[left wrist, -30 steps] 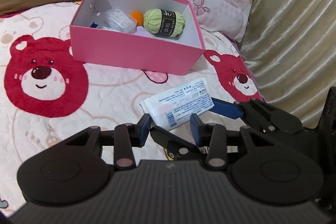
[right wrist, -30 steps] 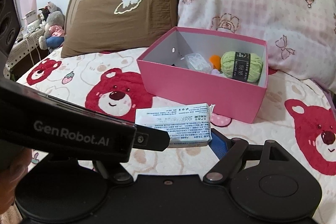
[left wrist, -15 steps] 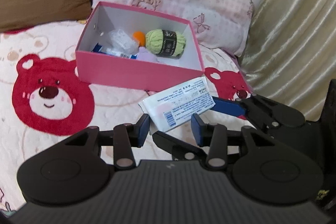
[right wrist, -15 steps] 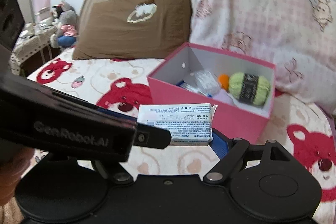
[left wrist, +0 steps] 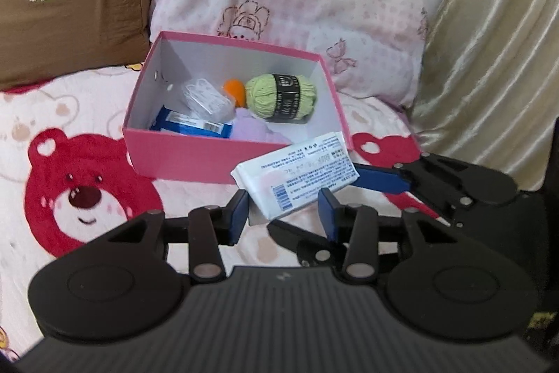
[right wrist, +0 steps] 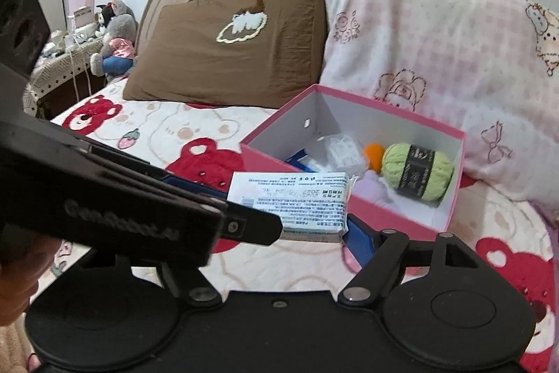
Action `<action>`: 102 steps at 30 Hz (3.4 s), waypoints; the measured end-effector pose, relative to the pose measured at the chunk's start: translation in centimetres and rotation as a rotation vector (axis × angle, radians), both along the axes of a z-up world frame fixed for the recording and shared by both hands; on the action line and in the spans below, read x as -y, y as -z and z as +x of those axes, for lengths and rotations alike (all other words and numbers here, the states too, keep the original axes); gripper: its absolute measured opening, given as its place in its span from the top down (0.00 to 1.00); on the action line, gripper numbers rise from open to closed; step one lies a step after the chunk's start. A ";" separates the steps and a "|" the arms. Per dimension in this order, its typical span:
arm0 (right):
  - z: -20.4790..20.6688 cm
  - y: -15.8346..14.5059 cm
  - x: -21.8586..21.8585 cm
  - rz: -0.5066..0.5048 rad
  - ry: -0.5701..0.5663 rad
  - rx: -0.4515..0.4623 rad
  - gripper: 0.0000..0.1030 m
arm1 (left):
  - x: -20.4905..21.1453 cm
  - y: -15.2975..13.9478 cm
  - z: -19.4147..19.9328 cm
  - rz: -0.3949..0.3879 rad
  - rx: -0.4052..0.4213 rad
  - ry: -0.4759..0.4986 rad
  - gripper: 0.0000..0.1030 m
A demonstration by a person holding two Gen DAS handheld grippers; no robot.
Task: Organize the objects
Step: 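Carry the soap bar with the right tool over the pink box, then lower the soap bar into the pink box and open the right tool, then withdraw the right tool up and away from the pink box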
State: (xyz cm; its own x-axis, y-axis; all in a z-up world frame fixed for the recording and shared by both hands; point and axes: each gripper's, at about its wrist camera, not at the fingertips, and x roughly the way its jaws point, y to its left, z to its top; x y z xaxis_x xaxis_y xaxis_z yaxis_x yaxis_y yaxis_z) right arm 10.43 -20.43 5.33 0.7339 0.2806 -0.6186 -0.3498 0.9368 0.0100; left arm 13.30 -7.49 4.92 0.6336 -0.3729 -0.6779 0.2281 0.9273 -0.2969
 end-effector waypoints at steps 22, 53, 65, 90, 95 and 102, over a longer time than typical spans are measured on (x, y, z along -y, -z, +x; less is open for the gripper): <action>13.5 -0.7 4.7 0.131 0.006 -0.071 0.52 | -0.4 -1.4 15.9 0.047 -0.116 -0.011 0.60; 23.0 9.4 3.1 0.143 0.079 -0.324 0.51 | -0.6 8.9 22.6 0.206 -0.204 -0.018 0.66; 21.2 8.7 4.1 0.132 0.091 -0.285 0.52 | -1.0 7.5 21.4 0.262 -0.176 -0.020 0.66; 7.6 -1.9 5.0 0.212 0.290 -0.056 0.44 | -4.0 -1.3 9.4 0.099 -0.119 -0.102 0.55; 5.7 -3.3 4.8 0.187 0.300 -0.024 0.39 | -3.5 -2.0 7.7 0.147 -0.108 -0.093 0.52; 4.3 -2.8 4.7 0.164 0.327 -0.060 0.35 | -3.3 -2.5 5.5 0.157 -0.102 -0.079 0.44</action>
State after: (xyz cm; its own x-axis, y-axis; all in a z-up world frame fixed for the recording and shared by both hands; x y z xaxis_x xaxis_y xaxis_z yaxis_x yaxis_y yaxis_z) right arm 14.69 -25.16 8.10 0.7650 0.1366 -0.6294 -0.0267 0.9831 0.1809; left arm 18.75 -4.19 7.42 0.5815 -0.2090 -0.7862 0.1287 0.9779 -0.1647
